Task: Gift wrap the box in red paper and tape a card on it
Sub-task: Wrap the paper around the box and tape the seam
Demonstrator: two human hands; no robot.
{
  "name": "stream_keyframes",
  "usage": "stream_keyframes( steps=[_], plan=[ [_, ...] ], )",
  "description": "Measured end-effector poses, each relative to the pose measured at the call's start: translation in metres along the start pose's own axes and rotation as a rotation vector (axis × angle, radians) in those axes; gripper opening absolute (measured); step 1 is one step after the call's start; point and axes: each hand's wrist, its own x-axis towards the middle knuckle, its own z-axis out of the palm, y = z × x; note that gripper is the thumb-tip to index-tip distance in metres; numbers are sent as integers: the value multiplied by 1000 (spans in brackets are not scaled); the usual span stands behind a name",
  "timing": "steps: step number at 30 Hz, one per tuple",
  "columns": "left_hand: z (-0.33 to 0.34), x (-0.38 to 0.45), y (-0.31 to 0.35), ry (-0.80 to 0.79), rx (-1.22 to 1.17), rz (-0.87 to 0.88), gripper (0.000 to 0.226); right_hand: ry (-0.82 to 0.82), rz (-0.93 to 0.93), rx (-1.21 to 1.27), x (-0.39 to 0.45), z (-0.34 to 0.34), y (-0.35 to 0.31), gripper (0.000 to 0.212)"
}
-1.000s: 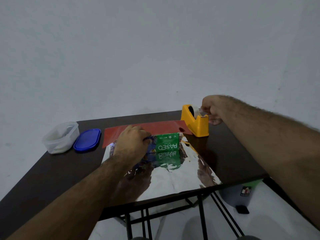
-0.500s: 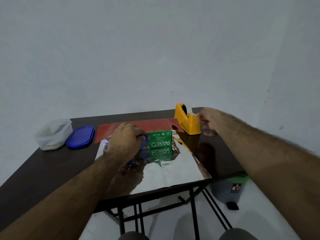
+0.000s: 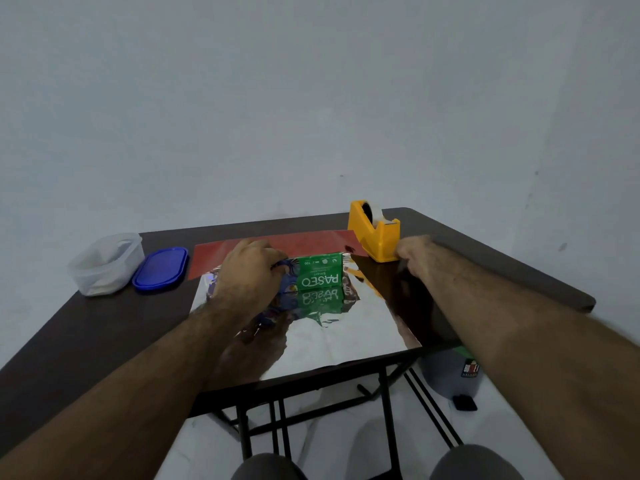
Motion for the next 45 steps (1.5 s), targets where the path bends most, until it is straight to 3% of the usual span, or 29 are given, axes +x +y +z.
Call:
stream_keyframes(
  steps=[4, 6, 14, 17, 21, 27, 32, 35, 37, 42, 45],
  plan=[
    [0, 1, 0, -4, 7, -3, 27, 14, -68, 213, -19, -6, -8, 52],
    [-1, 1, 0, -16, 12, -6, 29, -72, -98, 317, -31, -4, -16, 53],
    [-26, 7, -2, -160, 115, 64, 37, -476, -224, 285, -91, 17, -46, 18],
    [-35, 11, -10, -246, 65, 67, 39, -552, -269, 225, -114, 33, -46, 20],
    [-40, 9, -11, -306, 28, 60, 44, -607, -308, 194, -138, 55, -34, 8],
    [-38, -2, -8, -210, -159, -100, 73, -515, -266, 244, -163, 83, -3, 11],
    [-36, -5, -7, -165, -205, -123, 66, -318, -317, 241, -164, 92, 8, 18],
    [-34, -7, -9, -148, -208, -114, 57, -292, -243, 225, -168, 93, 6, 64],
    [-33, -7, -9, -141, -196, -113, 53, -294, -210, 229, -167, 95, 6, 75],
    [-29, -6, -10, -123, -187, -112, 46, -243, -196, 268, -167, 100, 10, 76],
    [-25, -6, -12, -112, -184, -116, 46, -218, -139, 275, -171, 102, 8, 49]
  ],
)
